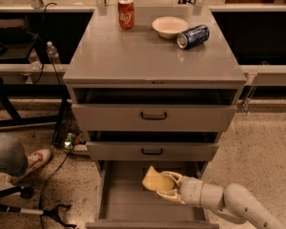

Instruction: Pick sponge from bottom drawer and place on counter

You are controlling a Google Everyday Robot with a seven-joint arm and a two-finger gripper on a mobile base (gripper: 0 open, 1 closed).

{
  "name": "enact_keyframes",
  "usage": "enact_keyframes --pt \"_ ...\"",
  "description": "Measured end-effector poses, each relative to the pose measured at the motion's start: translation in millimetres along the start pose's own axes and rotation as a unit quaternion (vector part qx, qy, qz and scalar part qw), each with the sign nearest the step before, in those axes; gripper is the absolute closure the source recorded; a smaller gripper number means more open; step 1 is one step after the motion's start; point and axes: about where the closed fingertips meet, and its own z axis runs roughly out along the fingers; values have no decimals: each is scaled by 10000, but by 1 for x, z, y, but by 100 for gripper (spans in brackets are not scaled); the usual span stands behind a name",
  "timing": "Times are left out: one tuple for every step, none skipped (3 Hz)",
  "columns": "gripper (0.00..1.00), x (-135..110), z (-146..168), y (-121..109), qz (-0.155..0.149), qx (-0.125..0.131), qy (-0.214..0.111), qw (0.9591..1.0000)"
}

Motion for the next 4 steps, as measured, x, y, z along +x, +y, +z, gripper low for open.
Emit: enact_keyframes --pt "100 -2 -2 0 -16 0 1 10000" --pt "100 -19 -20 -10 -163 165 27 9997" --pt "100 -61 -58 -33 -592 512 94 9969" --pt "100 -116 -105 -76 -1074 934 71 9898"
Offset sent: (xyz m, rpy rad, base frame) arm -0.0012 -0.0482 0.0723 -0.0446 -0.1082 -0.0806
